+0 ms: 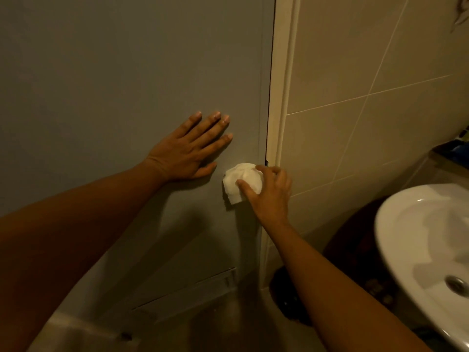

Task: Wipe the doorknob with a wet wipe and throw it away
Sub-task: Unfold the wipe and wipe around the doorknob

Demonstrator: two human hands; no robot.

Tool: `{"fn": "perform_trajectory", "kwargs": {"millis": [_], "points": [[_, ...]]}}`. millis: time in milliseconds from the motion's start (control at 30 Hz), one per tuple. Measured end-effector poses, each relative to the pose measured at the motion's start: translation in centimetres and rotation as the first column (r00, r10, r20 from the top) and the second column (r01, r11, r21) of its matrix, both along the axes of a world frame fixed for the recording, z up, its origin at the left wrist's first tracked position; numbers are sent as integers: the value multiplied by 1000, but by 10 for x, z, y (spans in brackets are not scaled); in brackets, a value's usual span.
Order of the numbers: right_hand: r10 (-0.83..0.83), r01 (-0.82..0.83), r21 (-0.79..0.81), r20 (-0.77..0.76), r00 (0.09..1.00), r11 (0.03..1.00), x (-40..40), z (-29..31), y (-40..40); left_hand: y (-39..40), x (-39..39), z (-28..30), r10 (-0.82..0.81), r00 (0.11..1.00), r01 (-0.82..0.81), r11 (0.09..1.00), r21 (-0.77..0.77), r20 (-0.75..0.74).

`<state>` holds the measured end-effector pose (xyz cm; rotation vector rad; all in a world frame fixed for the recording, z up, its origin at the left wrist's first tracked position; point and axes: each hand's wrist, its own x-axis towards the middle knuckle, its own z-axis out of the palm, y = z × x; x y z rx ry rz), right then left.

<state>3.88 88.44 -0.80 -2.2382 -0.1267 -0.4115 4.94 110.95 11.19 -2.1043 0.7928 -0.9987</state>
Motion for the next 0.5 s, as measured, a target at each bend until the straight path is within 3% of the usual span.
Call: {"fn": "perform_trajectory", "kwargs": {"millis": [67,167,267,400,500], "points": [[25,-3,-137,163,986,991,4,2,-3,0,-1,0,-1,1000,1,1000,0,-1],[262,-186,-253,315,912,950,10,4,-5,1,-3,1,-2,1000,2,1000,9,-5],[400,-297,-344,282,872,891,16,7,-8,0,-3,3,-5,1000,5,1000,13,-7],[300,-276,-162,152,942,947,12,4,7,-1,-4,2,7,1000,-7,1000,17,-15],[84,-75,239,-25,996,968,4,5,30,-2,-5,4,16,1000,-16,1000,18,-24]]}}
